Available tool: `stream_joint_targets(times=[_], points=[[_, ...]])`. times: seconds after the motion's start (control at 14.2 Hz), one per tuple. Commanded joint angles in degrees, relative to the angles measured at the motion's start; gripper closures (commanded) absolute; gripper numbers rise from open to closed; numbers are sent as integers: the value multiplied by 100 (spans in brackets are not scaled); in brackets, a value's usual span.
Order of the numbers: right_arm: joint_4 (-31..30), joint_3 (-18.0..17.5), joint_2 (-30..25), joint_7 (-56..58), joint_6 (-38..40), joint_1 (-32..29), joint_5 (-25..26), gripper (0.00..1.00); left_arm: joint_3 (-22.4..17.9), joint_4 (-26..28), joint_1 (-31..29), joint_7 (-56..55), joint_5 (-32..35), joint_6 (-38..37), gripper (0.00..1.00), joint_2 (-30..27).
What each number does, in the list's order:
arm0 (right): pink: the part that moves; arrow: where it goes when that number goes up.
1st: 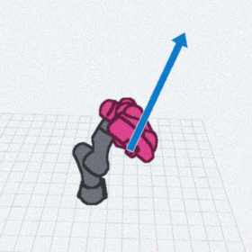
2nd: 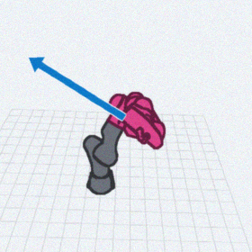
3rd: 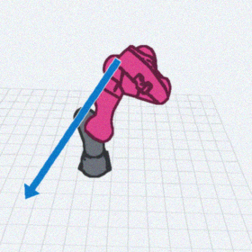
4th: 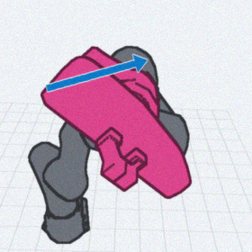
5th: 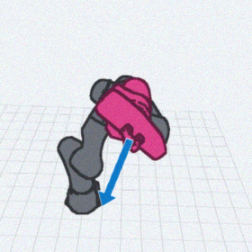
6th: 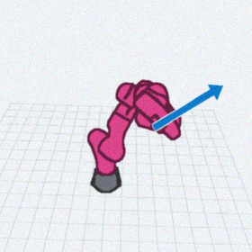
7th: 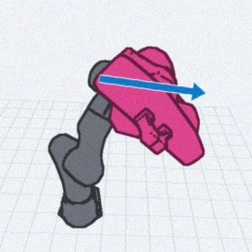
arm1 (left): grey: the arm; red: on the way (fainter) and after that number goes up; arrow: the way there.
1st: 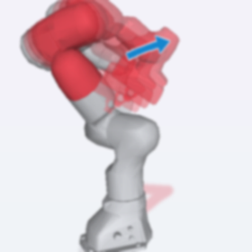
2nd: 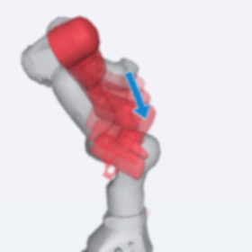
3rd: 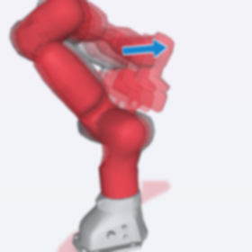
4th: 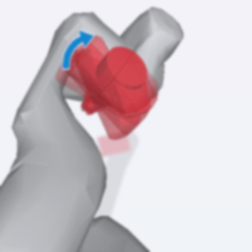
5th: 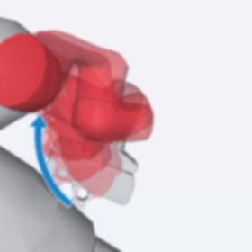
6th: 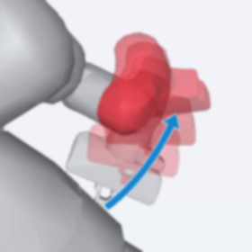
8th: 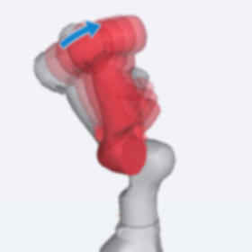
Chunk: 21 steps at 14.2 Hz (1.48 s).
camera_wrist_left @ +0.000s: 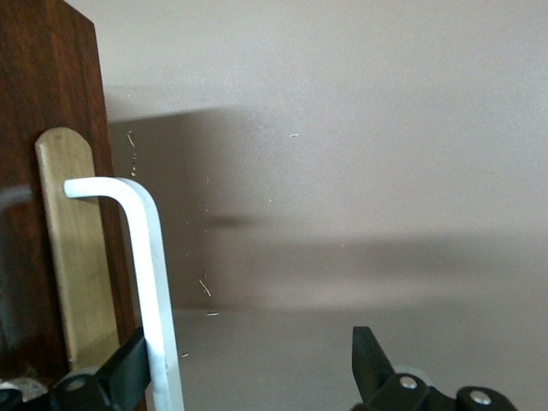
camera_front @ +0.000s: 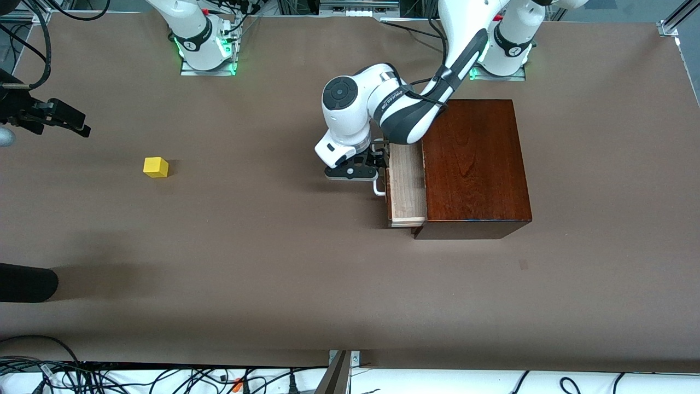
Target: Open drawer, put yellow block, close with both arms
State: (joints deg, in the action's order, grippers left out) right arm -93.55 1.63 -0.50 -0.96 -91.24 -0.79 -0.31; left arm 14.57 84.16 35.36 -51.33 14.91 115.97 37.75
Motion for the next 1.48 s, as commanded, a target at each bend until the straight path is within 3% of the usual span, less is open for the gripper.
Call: stream_joint_targets(times=[0.0, 0.21, 0.42, 0.71, 0.85, 1.06, 1.27, 1.41], points=[[118, -66, 32, -18, 44, -88, 23, 0, -16, -260, 85, 61, -77, -39, 0, -4], [118, -83, 24, -10, 62, -80, 31, 0, -7, -277, 76, 79, -41, -573, 0, -136], [118, -83, 15, 61, 106, -80, 40, 0, 2, -628, 76, 166, -94, -1205, 0, -303], [39, -40, -134, 104, 176, -88, 101, 0, -7, -1051, -212, 895, -120, -2260, 0, -873], [-197, 170, -336, 436, 273, -97, 172, 0, 2, -1060, -502, 1176, -181, -2621, 0, -1233], [-943, 452, -845, 728, 116, -97, 172, 0, -7, -1060, -1266, 1975, -698, -3017, 0, -1691], [-2320, 698, -1757, 1123, -743, -97, 260, 0, -7, -1060, -2171, 2774, -1165, -3360, 0, -2043], [-2711, 708, -1805, 1107, -1010, -97, 251, 0, -129, -929, -2690, 3530, -1621, -3361, 0, -2350]])
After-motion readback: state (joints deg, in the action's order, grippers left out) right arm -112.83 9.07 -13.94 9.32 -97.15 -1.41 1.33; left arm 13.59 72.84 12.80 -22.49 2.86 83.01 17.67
